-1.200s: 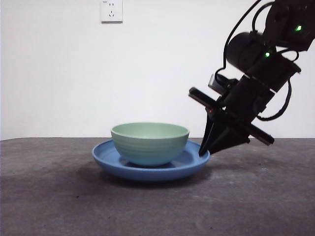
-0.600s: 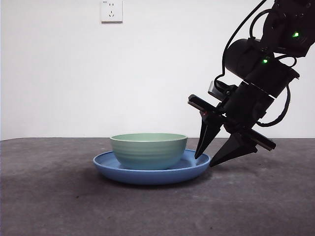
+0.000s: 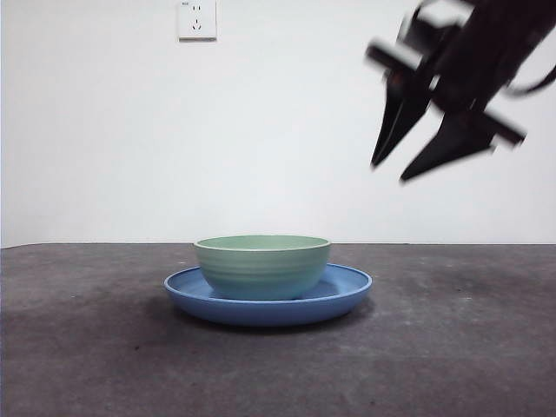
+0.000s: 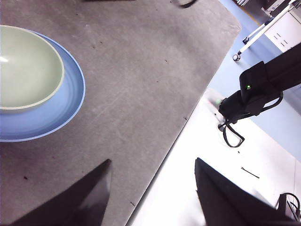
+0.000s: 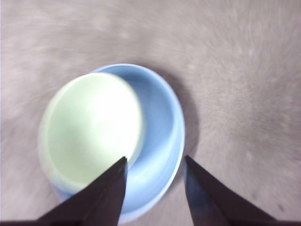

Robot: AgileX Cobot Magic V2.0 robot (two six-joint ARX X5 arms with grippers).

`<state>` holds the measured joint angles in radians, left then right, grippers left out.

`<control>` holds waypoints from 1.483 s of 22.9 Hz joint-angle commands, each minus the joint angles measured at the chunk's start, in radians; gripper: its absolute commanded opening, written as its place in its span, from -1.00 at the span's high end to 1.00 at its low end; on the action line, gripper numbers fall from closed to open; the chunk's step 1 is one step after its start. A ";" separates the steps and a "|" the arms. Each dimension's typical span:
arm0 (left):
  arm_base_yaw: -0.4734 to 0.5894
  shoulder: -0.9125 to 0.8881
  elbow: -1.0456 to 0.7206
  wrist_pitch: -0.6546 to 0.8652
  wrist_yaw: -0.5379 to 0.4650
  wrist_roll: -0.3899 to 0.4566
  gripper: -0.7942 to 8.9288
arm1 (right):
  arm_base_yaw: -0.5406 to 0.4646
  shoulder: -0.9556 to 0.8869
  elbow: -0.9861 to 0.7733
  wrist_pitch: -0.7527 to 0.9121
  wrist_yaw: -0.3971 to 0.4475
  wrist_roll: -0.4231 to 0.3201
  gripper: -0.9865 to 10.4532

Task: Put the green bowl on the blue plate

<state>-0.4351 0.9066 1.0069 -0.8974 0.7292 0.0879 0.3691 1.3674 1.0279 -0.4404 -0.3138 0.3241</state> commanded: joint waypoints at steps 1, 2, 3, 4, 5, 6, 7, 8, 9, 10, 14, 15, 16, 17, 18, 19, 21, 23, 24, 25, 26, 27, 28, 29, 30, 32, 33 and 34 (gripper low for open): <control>-0.004 0.006 0.008 0.003 0.004 0.005 0.25 | 0.022 -0.109 0.021 -0.098 -0.015 -0.117 0.49; -0.004 0.006 0.008 0.003 0.004 0.005 0.25 | 0.027 -0.156 0.021 -0.139 -0.024 -0.133 0.49; -0.004 0.006 0.008 0.003 0.004 0.005 0.25 | 0.035 -0.213 0.021 -0.186 -0.037 -0.146 0.49; -0.004 0.006 0.008 0.003 0.004 0.005 0.25 | 0.040 -0.241 0.021 -0.211 -0.040 -0.154 0.49; -0.004 0.006 0.008 0.003 0.004 0.005 0.25 | 0.048 -0.273 0.021 -0.240 -0.050 -0.163 0.49; -0.004 0.006 0.008 0.002 0.004 0.005 0.26 | 0.055 -0.303 0.021 -0.271 -0.061 -0.177 0.49; -0.004 0.006 0.008 0.002 0.004 0.005 0.26 | 0.062 -0.327 0.021 -0.298 -0.070 -0.185 0.49; -0.004 0.006 0.008 0.002 0.004 0.005 0.26 | 0.069 -0.353 0.021 -0.332 -0.080 -0.191 0.49; -0.004 0.006 0.008 0.000 0.004 0.005 0.26 | 0.077 -0.377 0.021 -0.365 -0.086 -0.196 0.49; -0.004 0.006 0.008 0.000 0.004 0.005 0.26 | 0.084 -0.396 0.021 -0.394 -0.088 -0.200 0.49; -0.004 0.006 0.008 0.000 0.004 0.005 0.26 | 0.118 -0.469 0.021 -0.505 -0.092 -0.222 0.49; -0.004 0.006 0.008 0.000 0.004 0.005 0.26 | 0.128 -0.483 0.021 -0.525 -0.097 -0.229 0.49; -0.004 0.006 0.008 0.000 0.004 0.005 0.26 | 0.134 -0.493 0.021 -0.539 -0.103 -0.233 0.49; -0.004 0.006 0.008 0.000 0.004 0.005 0.26 | 0.140 -0.504 0.021 -0.550 -0.106 -0.236 0.49; -0.004 0.006 0.008 0.000 0.004 0.005 0.26 | 0.145 -0.512 0.021 -0.556 -0.105 -0.236 0.49; -0.004 0.006 0.008 0.000 0.004 0.005 0.26 | 0.147 -0.518 0.021 -0.557 -0.105 -0.236 0.49; -0.004 0.006 0.008 0.000 0.004 0.005 0.26 | 0.147 -0.527 0.021 -0.552 -0.105 -0.236 0.49; -0.004 0.006 0.008 0.000 0.004 0.005 0.26 | 0.147 -0.527 0.021 -0.548 -0.105 -0.236 0.49; -0.004 0.006 0.008 0.000 0.004 0.005 0.26 | 0.147 -0.527 0.021 -0.549 -0.105 -0.236 0.49; -0.004 0.006 0.008 -0.001 0.004 0.005 0.26 | 0.147 -0.526 0.021 -0.549 -0.105 -0.236 0.49; -0.004 0.006 0.008 -0.001 0.004 0.005 0.26 | 0.147 -0.526 0.021 -0.549 -0.105 -0.236 0.49; -0.004 0.006 0.008 -0.001 0.004 0.005 0.26 | 0.147 -0.526 0.021 -0.548 -0.105 -0.236 0.49; -0.004 0.006 0.008 -0.001 0.004 0.005 0.26 | 0.147 -0.526 0.021 -0.548 -0.105 -0.236 0.49; -0.004 0.006 0.008 -0.001 0.004 0.005 0.26 | 0.147 -0.526 0.021 -0.549 -0.105 -0.236 0.49; -0.004 0.006 0.008 -0.001 0.004 0.005 0.28 | 0.147 -0.526 0.021 -0.549 -0.105 -0.236 0.49; -0.004 0.006 0.008 -0.001 0.004 0.005 0.40 | 0.147 -0.526 0.021 -0.550 -0.105 -0.236 0.52; -0.004 0.006 0.008 0.000 0.004 0.005 0.59 | 0.147 -0.526 0.021 -0.552 -0.105 -0.236 0.66; -0.004 0.006 0.008 0.000 0.004 0.006 0.74 | 0.147 -0.526 0.021 -0.554 -0.105 -0.237 0.76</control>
<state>-0.4351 0.9066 1.0069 -0.9009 0.7292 0.0883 0.5102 0.8337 1.0279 -0.9985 -0.4168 0.1009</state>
